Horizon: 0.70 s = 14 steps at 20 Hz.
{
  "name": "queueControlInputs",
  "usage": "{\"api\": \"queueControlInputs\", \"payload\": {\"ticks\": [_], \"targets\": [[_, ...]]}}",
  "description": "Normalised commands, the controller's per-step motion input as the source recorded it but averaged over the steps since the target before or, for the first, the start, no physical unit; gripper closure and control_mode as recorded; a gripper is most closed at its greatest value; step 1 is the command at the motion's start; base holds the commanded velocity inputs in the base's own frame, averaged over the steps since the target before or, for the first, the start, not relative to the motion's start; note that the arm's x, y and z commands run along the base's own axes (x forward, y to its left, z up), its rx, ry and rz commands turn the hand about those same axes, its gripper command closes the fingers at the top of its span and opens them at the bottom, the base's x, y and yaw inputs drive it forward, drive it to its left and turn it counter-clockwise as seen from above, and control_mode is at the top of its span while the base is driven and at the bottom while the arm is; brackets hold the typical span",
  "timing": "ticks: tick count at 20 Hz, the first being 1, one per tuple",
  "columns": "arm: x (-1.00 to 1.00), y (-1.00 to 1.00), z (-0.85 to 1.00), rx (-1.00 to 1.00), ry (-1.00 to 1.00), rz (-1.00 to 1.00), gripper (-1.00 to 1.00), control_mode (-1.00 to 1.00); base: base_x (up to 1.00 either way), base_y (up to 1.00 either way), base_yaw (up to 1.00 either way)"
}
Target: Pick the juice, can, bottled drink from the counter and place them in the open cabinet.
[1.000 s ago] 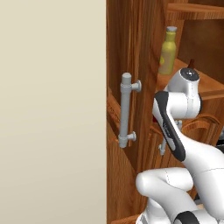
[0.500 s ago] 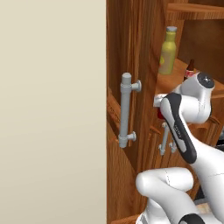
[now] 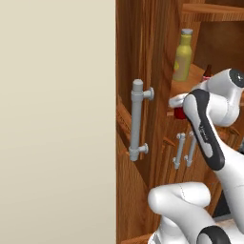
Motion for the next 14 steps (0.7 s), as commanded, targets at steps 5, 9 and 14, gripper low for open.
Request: {"api": "queueControlInputs", "payload": {"ticks": [5, 9, 14], "targets": [[0.0, 0.26, 0.55, -0.03, 0.0, 0.0, 1.0, -1.0, 0.0, 0.0, 0.0], [0.11, 0.45, 0.1, -0.05, 0.0, -0.01, 1.0, -1.0, 0.0, 0.0, 0.0], [0.49, 0.47, 0.0, -0.06, 0.0, -0.08, 1.0, -1.0, 0.0, 0.0, 0.0]]}}
